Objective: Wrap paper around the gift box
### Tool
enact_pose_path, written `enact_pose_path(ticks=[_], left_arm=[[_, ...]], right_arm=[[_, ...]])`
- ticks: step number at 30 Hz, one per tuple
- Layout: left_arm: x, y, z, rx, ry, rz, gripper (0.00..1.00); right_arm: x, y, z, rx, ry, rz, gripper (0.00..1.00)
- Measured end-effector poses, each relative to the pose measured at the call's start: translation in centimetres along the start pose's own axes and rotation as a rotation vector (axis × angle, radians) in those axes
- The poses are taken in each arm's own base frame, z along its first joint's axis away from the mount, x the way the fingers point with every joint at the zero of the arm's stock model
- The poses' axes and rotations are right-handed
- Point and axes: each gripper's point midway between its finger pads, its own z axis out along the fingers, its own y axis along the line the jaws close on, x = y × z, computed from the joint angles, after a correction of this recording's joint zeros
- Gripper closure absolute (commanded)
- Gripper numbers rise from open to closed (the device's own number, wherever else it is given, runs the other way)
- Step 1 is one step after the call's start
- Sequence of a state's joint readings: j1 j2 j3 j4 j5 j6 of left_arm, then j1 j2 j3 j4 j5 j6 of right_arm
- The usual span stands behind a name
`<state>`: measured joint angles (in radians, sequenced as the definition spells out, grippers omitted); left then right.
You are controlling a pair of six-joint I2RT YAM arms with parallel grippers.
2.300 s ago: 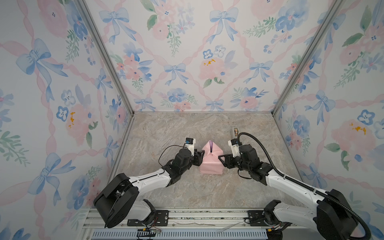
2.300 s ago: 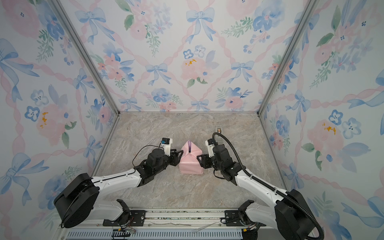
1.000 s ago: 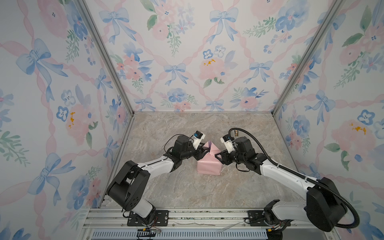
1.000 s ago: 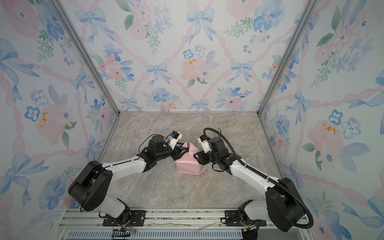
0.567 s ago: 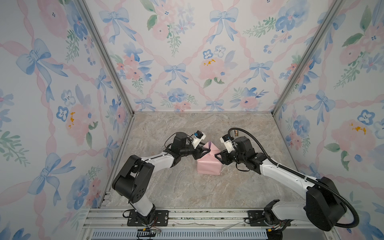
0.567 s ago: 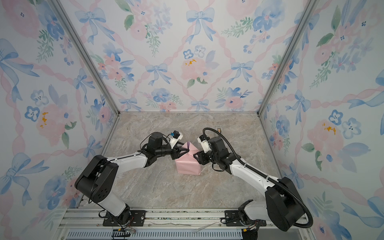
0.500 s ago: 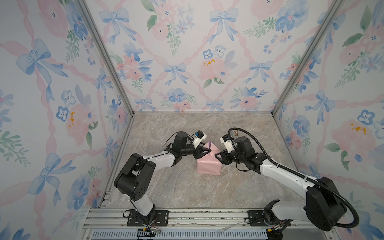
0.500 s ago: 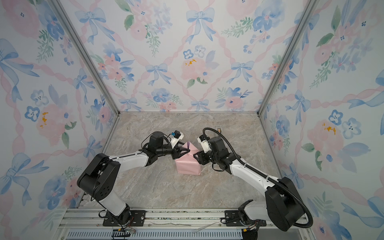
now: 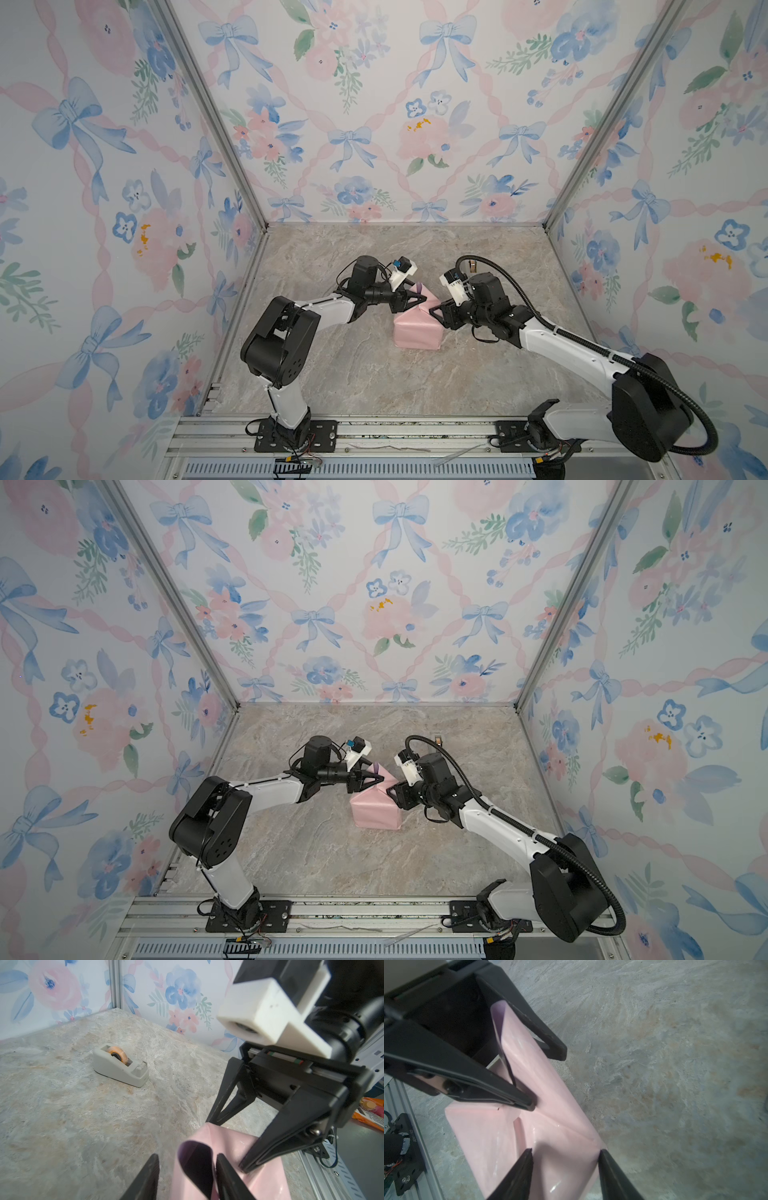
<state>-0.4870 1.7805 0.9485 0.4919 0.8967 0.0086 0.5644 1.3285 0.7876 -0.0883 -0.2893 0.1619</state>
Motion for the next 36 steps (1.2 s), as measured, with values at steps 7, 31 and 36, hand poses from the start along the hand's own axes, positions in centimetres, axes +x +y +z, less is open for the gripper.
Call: enact_pose_path(ticks=[7,31,36], left_arm=[[0.3,0.4,0.6,0.037,0.003,-0.010,0.64],[0.8,1.2,-0.7,-0.026,-0.005,0.008,0.75],[0.8,1.2,-0.7,-0.044,-0.003,0.011,0.75]], right_arm=[[0.0,0.1,0.0,-0.002,0.002,-0.013,0.47],[6.0,7.4,-6.7,-0.142,-0.033,0.088,0.48],[8.3,7.3,-4.0,-0.118,0.020,0.140,0.49]])
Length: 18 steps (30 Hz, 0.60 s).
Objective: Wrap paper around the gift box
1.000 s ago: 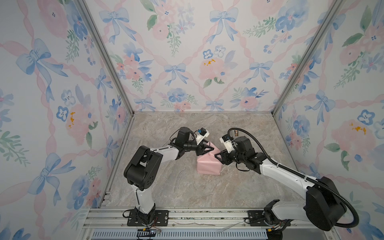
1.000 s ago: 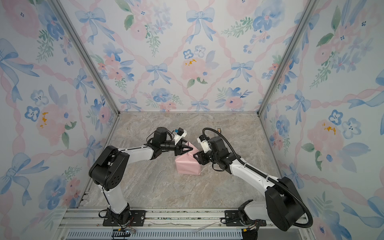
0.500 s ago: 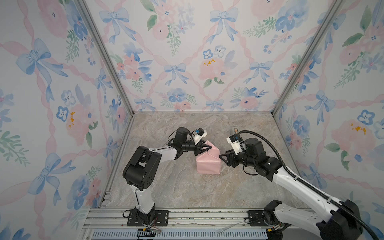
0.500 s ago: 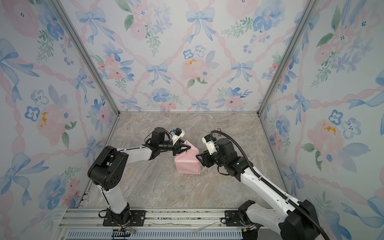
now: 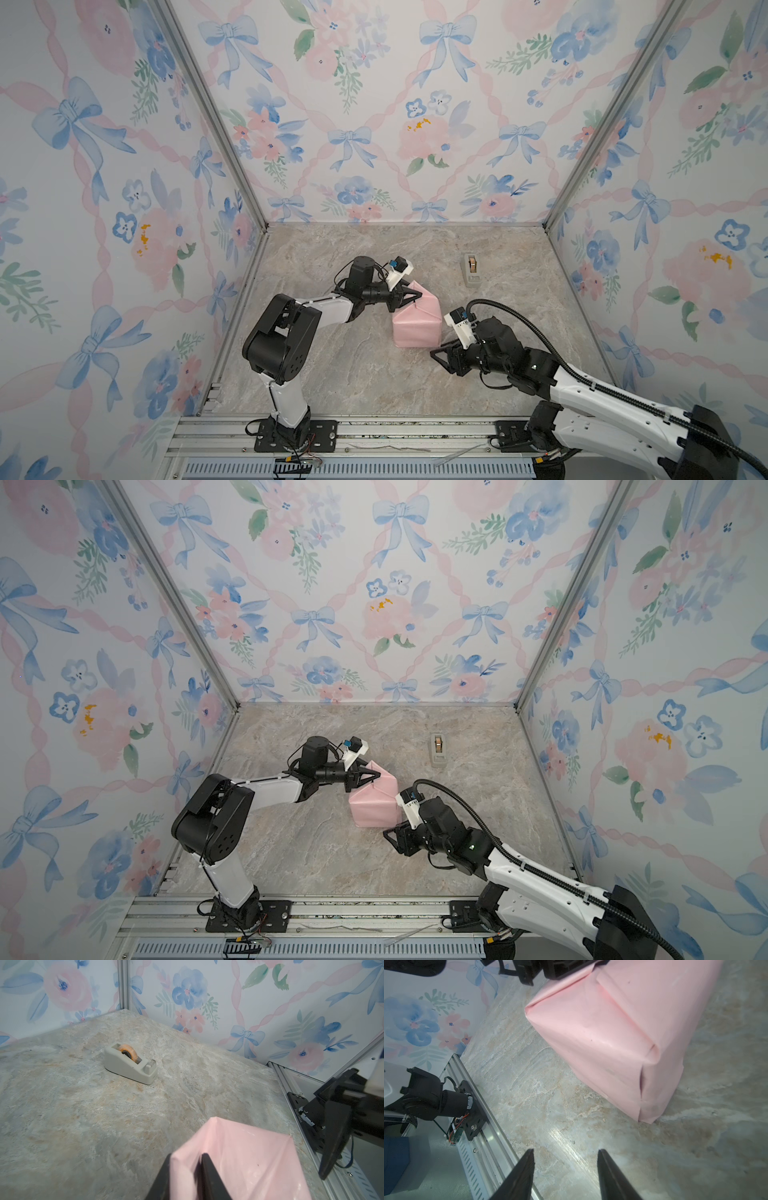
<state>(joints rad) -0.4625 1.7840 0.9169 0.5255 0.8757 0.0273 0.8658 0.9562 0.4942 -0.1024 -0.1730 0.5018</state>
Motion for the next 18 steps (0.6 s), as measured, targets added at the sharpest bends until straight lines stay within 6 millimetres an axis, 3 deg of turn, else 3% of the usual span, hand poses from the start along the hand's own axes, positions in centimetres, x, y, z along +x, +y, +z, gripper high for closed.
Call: enact_pose_path(ticks=[10,18], left_arm=[[0.2,0.2,-0.7,-0.070,0.008,0.001,0.74],[0.4,1.0,-1.4,-0.186,0.019,-0.016,0.72]], right_arm=[[-1.0,-2.5,3.2,0.088,-0.046,0.069,0.51],[-3.5,-6.5,3.2,0.167,-0.116,0.138,0.51]])
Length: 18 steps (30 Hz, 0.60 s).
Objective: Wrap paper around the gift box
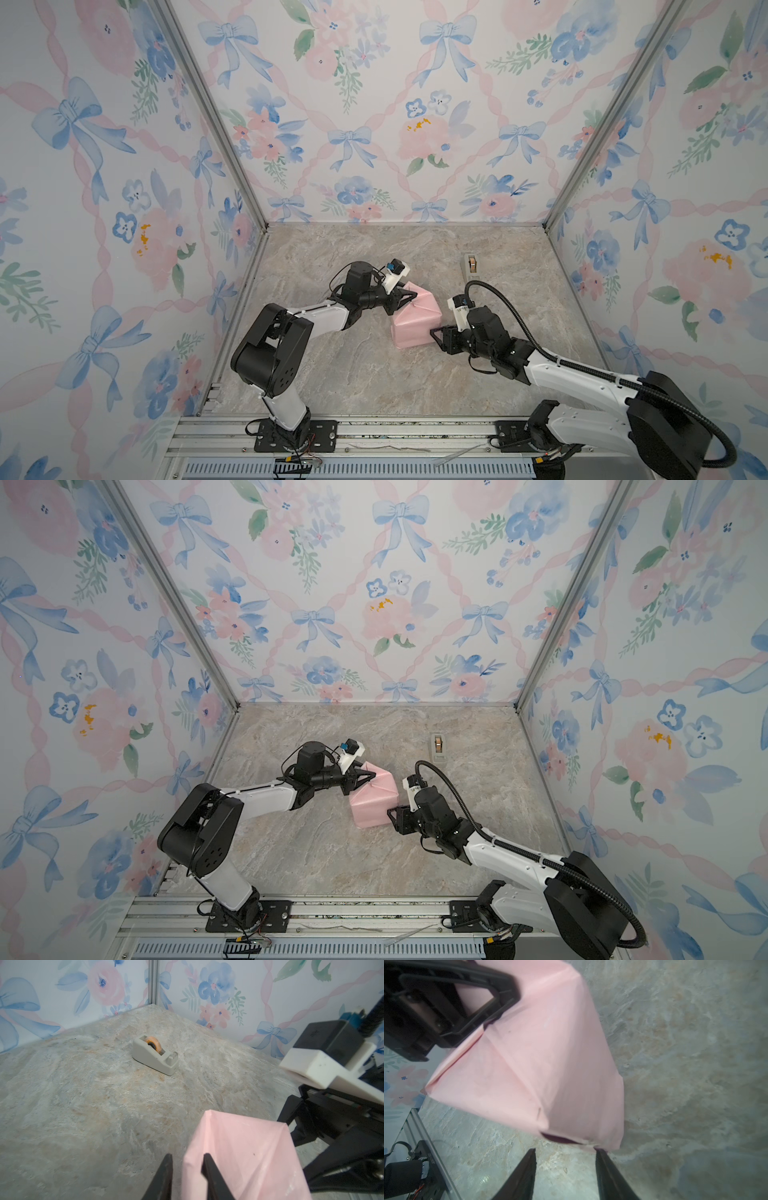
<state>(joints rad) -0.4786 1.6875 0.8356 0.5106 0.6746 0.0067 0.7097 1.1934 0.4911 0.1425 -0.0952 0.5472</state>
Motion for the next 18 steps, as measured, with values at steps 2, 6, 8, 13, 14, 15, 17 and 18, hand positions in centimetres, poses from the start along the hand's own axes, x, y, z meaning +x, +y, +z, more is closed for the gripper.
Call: enact_pose_path(ticks=[2,6,8,13,14,15,17,18], left_arm=[[0.0,0.2,0.0,-0.029,0.002,-0.013,0.72],[0.0,0.4,-0.1,-0.085,0.006,-0.032,0.75],[0.0,0.4,-0.2,-0.101,0.005,-0.035,0.77],[0.0,-0.1,-0.3,-0.107,0.006,-0.022,0.86],[0.0,-0.2,-0.2,-0.107,0.006,-0.017,0.88],[0.0,-0.3,-0.2,-0.104,0.006,-0.010,0.91],[0.0,-0.4,-0.2,-0.106,0.007,-0.004,0.95],[0.0,-0.4,-0.2,-0.105,0.008,-0.001,0.97]], right_arm=[[-0.5,-0.5,0.3,0.009,0.001,0.002,0.50],[-1.6,-0.4,0.3,-0.005,-0.001,-0.009,0.46],[-2.1,0.1,-0.2,-0.021,-0.011,-0.019,0.44],[-3.7,1.9,-3.0,-0.082,-0.076,-0.028,0.46],[-4.0,2.5,-3.6,-0.102,-0.091,-0.027,0.47],[-4.2,3.1,-4.0,-0.122,-0.098,-0.026,0.48],[-4.3,4.1,-4.3,-0.154,-0.099,-0.025,0.52],[-4.0,4.7,-4.3,-0.167,-0.089,-0.026,0.53]])
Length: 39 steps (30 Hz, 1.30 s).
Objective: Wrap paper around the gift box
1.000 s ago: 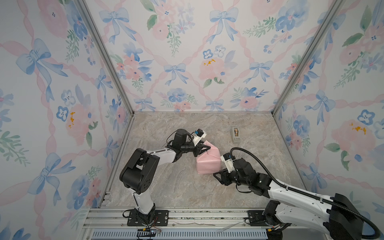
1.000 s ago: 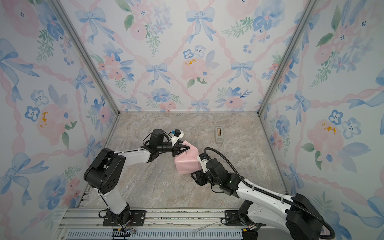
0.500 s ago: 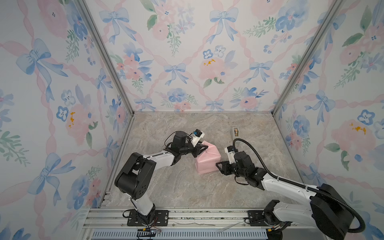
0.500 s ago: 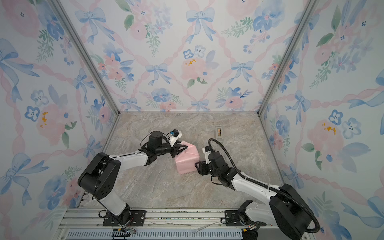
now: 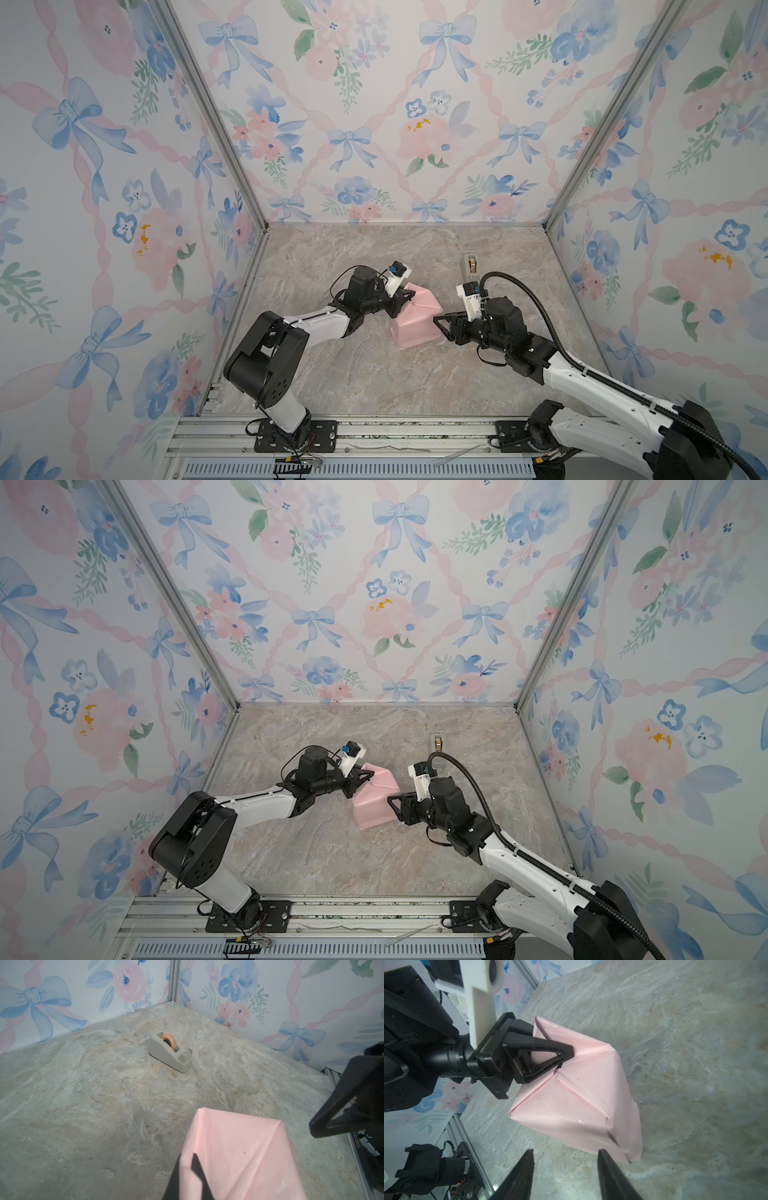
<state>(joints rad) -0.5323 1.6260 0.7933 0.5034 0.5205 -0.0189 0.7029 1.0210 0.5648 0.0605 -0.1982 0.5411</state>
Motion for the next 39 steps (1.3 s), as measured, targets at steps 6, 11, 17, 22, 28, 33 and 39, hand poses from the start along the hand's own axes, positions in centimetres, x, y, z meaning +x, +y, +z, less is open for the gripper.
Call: enact_pose_path(ticks=[6,11,17,22,28,33,39], left_arm=[[0.0,-0.6,-0.1,0.006,0.002,0.006,1.00],[-0.3,-1.3,-0.4,0.013,-0.006,0.018,0.96],[-0.7,-1.5,-0.8,0.008,-0.014,0.038,1.00],[-0.7,-1.5,-0.9,-0.005,-0.013,0.041,0.93],[-1.0,-2.4,-1.1,0.011,-0.017,0.059,0.76],[-1.9,-4.0,-1.4,0.041,-0.038,0.096,0.72],[0.0,-4.9,-1.7,0.065,-0.005,0.085,0.71]], right_arm=[[2.3,1.2,1.3,-0.022,0.073,0.035,0.57],[3.0,-0.7,2.6,0.042,0.096,0.081,0.59],[3.4,-2.9,3.6,0.101,0.109,0.121,0.62],[3.3,-3.3,3.8,0.110,0.108,0.127,0.62],[3.0,-3.5,4.0,0.109,0.109,0.134,0.58],[2.6,-3.2,4.0,0.098,0.102,0.134,0.51],[1.8,-2.8,3.5,0.082,0.076,0.146,0.41]])
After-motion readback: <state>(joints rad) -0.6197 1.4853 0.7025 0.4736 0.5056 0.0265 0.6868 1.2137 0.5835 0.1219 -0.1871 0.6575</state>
